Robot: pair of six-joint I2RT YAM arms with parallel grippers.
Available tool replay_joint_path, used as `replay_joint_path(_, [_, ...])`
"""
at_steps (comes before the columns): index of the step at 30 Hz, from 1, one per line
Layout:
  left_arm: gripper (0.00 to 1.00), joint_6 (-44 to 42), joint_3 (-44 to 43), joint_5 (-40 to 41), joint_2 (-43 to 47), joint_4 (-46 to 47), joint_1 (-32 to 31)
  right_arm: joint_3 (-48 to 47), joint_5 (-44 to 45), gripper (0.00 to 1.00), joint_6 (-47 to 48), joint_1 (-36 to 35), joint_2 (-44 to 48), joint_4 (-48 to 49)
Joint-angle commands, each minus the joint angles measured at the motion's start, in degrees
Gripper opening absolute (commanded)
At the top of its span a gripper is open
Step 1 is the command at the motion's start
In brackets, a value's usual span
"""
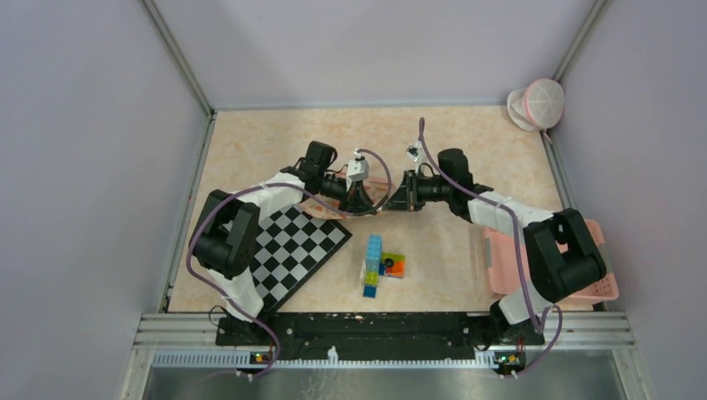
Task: Unzip the laundry bag and remove the bra
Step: Unzip the laundry bag at the center of the board.
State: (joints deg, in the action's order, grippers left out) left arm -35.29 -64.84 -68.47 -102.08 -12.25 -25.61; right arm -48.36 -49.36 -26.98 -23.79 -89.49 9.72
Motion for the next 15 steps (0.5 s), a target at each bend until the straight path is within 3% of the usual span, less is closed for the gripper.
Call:
replay_joint_path(1, [0.00, 4.0, 2.1, -0.7, 3.5, 4.8, 0.2, 0.6, 8.0, 0.00, 1.1, 1.2, 4.8, 1.5])
replay_joint_path(8, [0.00, 6.9, 3.1, -0.1, 3.7, 7.4, 1.0, 1.4, 14.9, 0.00, 4.7, 2.0, 6.8, -2.1])
replay_joint_path(15, [0.00, 9.1, 3.3, 1.0, 3.3, 9.5, 1.7, 2.2, 14.5, 0.00, 6.0, 2.2, 8.1, -3.0])
